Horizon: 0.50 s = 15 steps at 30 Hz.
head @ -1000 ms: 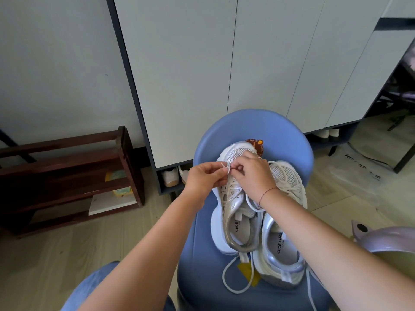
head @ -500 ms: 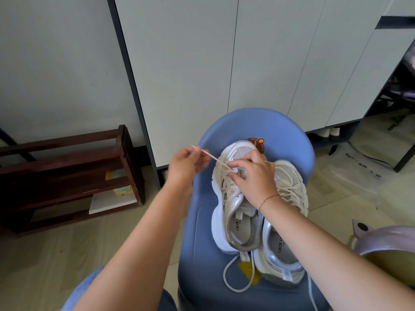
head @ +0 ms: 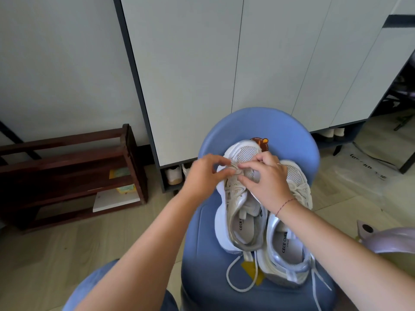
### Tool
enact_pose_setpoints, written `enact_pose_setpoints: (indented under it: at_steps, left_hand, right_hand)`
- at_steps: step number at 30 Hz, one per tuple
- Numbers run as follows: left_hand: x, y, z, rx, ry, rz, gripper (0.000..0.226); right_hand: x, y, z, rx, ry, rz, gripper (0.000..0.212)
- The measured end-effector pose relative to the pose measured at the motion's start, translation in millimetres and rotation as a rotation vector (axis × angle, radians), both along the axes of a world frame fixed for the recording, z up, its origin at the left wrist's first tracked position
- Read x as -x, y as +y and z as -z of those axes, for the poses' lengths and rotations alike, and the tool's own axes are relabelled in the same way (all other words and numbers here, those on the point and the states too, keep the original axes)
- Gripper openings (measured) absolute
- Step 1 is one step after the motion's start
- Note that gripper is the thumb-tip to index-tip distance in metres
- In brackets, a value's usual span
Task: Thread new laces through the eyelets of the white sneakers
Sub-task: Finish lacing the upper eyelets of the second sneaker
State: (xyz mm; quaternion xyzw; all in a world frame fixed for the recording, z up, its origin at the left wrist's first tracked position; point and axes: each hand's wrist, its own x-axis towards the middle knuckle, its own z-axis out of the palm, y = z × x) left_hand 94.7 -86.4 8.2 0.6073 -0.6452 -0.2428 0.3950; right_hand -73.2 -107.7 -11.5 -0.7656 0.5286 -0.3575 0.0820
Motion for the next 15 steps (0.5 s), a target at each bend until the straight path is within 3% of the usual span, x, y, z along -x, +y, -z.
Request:
enact_pose_setpoints:
  at_steps: [7,12,15]
  left_hand:
    - [10.8,-9.4,19.3,-0.021,-0.017,-0.017,0.015]
    - [15.6,-10.4,24.0,0.011,-0.047,-0.063,0.007]
    - [13.6,-12.1,24.8,0.019,-0.06,-0.05,0.007]
  right_hand:
    - [37.2,6.3,-13.2,-0.148,0.028,0.06,0.033]
    - [35.5,13.8,-15.8,-0.27,-0.077,0.057,0.044]
    - [27.6,25.7,-14.3,-0.293,0.04,0.001,0.056]
